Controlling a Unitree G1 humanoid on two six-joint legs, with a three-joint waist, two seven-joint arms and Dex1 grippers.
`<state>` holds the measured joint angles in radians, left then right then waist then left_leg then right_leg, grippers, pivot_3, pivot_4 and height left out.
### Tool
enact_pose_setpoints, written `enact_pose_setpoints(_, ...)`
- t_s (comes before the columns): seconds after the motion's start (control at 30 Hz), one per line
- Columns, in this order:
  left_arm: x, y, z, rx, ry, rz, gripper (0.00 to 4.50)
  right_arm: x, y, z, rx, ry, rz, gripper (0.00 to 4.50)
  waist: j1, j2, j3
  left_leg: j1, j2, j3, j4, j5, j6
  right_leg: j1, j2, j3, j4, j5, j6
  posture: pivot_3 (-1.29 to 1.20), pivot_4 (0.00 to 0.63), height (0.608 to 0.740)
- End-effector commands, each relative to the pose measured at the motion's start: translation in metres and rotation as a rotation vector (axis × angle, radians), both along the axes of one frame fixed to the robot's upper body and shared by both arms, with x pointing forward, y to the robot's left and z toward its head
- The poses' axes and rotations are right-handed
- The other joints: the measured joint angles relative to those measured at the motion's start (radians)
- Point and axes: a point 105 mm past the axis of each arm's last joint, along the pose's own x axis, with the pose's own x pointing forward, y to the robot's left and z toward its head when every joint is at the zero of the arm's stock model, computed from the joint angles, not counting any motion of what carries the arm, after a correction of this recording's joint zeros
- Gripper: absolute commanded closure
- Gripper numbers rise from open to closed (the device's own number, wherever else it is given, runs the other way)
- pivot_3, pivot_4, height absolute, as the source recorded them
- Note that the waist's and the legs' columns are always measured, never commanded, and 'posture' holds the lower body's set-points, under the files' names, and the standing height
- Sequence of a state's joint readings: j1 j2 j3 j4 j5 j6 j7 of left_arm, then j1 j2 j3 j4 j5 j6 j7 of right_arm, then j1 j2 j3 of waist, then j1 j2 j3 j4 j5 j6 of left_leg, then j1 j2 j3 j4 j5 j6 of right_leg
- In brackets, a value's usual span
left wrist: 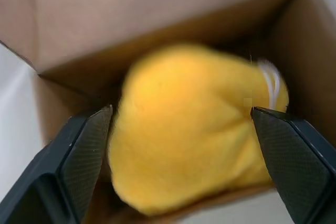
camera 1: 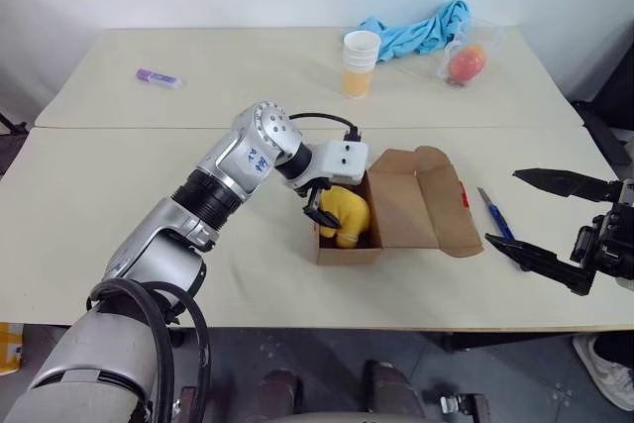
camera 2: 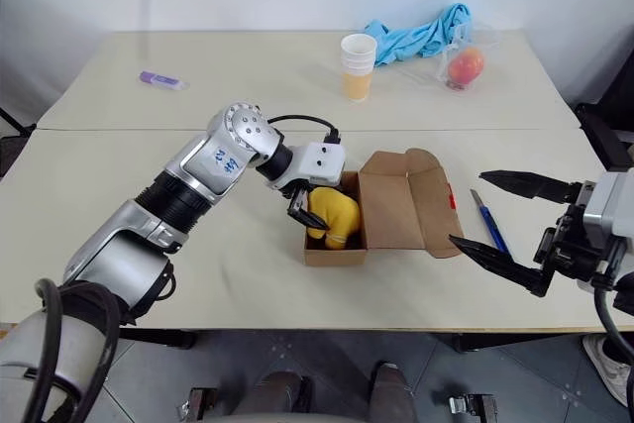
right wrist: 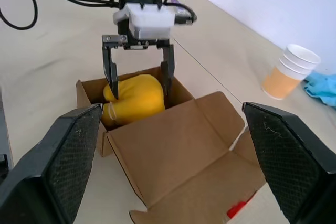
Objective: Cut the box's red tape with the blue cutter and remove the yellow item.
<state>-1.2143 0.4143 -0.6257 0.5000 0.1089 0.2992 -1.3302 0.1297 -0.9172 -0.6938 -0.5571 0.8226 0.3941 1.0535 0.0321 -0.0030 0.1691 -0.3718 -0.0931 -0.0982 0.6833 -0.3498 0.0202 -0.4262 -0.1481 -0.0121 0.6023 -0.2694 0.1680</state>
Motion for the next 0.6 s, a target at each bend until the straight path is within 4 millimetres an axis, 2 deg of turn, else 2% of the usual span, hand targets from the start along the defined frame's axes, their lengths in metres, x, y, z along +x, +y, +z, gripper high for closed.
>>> enact_pose_setpoints(0.03,0.005,-0.005,0.005,0.022,-0.046,-0.016,0.18,-0.005,0.002,0.007,-0.003,-0.041,-0.002,0.01,0.000,0.000,0.000,0.000,0.000,0.000,0.000,0.000,0.000,0.000,0.000,0.000,0.000,0.000,0.000,0.00,0.150,0.740)
enact_pose_setpoints(0.13,0.014,-0.019,0.007,-0.040,-0.089,0.000,0.77,-0.003,0.002,0.005,-0.005,-0.042,-0.005,0.00,0.004,0.000,0.000,0.000,0.000,0.000,0.001,0.000,0.000,0.000,0.000,0.000,0.000,0.000,0.000,0.00,0.150,0.740)
enact_pose_setpoints(0.27,0.017,-0.017,0.002,-0.016,-0.095,-0.016,1.99,-0.003,0.002,0.005,-0.006,-0.043,-0.006,0.00,0.005,-0.001,0.000,0.000,0.000,0.000,0.001,0.000,0.000,0.000,0.000,0.000,0.000,0.000,0.001,0.00,0.150,0.740)
enact_pose_setpoints(0.37,0.018,-0.026,0.012,-0.107,-0.099,-0.023,2.94,-0.001,-0.001,0.004,-0.010,-0.044,-0.014,0.00,0.005,-0.001,0.000,0.000,0.000,0.000,0.001,0.000,0.000,0.000,0.000,0.000,0.000,0.000,0.001,0.00,0.150,0.740)
enact_pose_setpoints(0.43,0.020,-0.031,0.022,-0.193,-0.088,-0.007,3.43,0.000,-0.002,0.004,-0.009,-0.045,-0.017,0.00,0.007,-0.001,0.000,0.000,0.000,0.001,0.001,0.000,0.000,0.000,0.000,0.000,0.000,0.000,0.001,0.00,0.150,0.740)
enact_pose_setpoints(0.5,0.019,-0.037,0.041,-0.361,-0.002,0.037,3.92,0.001,-0.002,0.003,-0.003,-0.048,-0.022,0.00,0.010,-0.001,0.001,0.000,0.000,0.000,0.001,0.000,0.000,0.000,0.000,0.000,0.001,0.000,0.001,0.00,0.150,0.740)
enact_pose_setpoints(0.6,0.016,-0.034,0.071,-0.628,0.101,0.051,4.47,0.002,-0.003,0.002,0.014,-0.048,-0.026,0.00,0.009,-0.002,0.001,0.000,0.000,0.000,0.001,0.000,0.000,-0.001,0.000,0.000,0.001,0.000,0.001,0.00,0.150,0.740)
